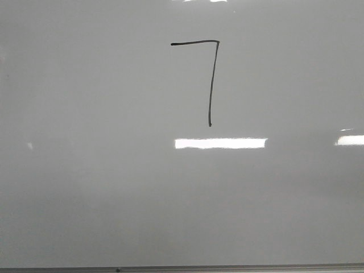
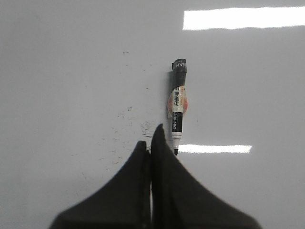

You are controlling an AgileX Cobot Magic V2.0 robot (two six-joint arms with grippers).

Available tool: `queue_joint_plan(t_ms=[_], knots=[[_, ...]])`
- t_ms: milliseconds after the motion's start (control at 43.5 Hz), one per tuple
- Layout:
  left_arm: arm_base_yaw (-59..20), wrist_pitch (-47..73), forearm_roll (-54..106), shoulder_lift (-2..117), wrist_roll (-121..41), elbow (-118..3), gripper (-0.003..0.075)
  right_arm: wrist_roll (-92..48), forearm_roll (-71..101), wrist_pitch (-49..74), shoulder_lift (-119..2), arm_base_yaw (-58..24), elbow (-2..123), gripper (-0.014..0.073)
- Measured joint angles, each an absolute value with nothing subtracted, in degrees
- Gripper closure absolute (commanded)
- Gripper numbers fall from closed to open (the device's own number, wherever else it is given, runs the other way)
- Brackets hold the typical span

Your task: Write number 7 on whiteboard

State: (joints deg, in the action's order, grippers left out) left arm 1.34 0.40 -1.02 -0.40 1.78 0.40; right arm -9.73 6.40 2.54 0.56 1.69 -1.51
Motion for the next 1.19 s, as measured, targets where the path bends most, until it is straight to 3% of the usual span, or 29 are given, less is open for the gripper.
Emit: queue_joint_plan(t_ms=[345, 1195], knots=[[1.34, 0.4, -1.02, -0.4, 1.78, 0.4, 0.0741, 0.0, 0.91, 0.69, 0.56, 1.69, -1.51, 0.0662], [1.34, 0.4, -1.02, -0.4, 1.78, 0.4, 0.0741, 0.96, 0.43, 0.44, 0.56, 1.69, -1.51, 0.0662]])
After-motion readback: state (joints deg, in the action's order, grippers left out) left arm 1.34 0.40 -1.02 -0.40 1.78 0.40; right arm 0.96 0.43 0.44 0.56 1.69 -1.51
